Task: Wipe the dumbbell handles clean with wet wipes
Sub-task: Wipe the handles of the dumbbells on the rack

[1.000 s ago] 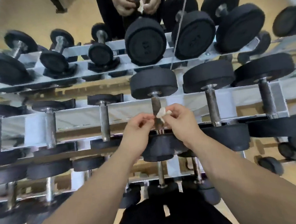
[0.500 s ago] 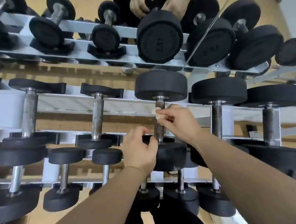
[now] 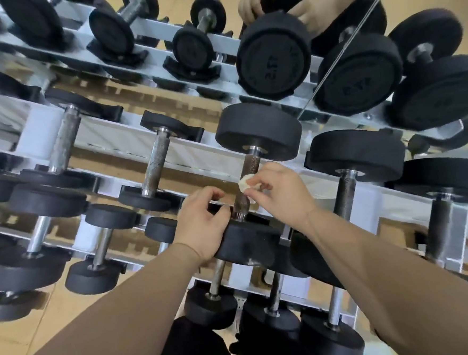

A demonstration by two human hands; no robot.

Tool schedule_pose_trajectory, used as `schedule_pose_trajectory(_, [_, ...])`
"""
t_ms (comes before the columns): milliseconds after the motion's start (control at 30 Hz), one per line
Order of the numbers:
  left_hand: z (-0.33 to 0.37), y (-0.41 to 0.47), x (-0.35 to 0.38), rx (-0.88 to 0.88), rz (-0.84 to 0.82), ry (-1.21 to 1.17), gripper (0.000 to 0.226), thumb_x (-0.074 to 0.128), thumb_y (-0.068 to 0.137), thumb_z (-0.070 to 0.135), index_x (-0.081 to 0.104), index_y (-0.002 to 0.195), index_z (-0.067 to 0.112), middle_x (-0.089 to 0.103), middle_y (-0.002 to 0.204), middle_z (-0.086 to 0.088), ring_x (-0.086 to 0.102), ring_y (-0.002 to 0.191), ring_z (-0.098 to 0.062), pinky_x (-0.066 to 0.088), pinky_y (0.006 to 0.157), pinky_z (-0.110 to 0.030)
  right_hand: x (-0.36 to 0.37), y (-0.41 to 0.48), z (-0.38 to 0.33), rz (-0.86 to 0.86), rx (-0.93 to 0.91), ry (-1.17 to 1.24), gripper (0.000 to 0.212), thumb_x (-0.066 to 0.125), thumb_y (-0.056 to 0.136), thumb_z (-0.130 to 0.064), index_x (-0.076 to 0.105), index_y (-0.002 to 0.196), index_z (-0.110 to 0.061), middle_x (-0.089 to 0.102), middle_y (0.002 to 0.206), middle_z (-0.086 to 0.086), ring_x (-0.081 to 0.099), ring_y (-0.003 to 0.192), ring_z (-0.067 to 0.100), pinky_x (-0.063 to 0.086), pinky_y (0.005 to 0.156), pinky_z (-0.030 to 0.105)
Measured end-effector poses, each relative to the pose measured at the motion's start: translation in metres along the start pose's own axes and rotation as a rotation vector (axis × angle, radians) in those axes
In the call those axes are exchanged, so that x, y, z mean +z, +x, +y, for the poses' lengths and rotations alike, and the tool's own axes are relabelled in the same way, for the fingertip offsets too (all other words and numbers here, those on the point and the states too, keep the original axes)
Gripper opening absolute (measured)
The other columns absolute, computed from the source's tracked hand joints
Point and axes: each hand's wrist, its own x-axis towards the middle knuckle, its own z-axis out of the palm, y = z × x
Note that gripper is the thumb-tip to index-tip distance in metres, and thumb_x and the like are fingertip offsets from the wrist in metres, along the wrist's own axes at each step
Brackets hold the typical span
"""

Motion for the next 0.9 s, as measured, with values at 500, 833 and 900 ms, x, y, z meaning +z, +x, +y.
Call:
schedule_pose_trajectory(500, [0.045,0.018,-0.012,-0.040,-0.130,-0.243,0.012,0.078,0.087,0.016,0.078,0.095,0.025,0.075,0.089,-0.009,0.069,0.080,-0.023,0.057,0.091,-0.046,-0.014,-0.010,-0.042,-0.013,0.515,0.831,0.032,0.064,0.082,0.012,0.073,0.091,-0.017,0.067,0.081,0.000,0.061,0.071,0.011,0.051,0.065,0.023])
schedule_pose_trajectory(833, [0.050,0.031,0.008,-0.121,0.061,0.060,0.019,0.077,0.086,0.032,0.065,0.075,0.021,0.066,0.071,0.004,0.062,0.070,-0.015,0.049,0.065,-0.029,-0.002,-0.014,-0.018,0.224,0.168,0.085,0.009,0.070,0.088,-0.017,0.073,0.088,-0.025,0.056,0.091,-0.004,0.058,0.083,0.013,0.048,0.078,0.025])
schedule_pose_trajectory(900, [0.050,0.033,0.009,-0.137,0.029,0.090,0.018,0.073,0.087,0.032,0.068,0.073,0.022,0.066,0.069,0.005,0.063,0.071,-0.016,0.046,0.063,-0.028,0.003,-0.016,-0.014,0.121,-0.074,-0.086,0.012,0.068,0.088,-0.023,0.077,0.096,-0.018,0.058,0.091,-0.001,0.057,0.086,0.020,0.051,0.078,0.032])
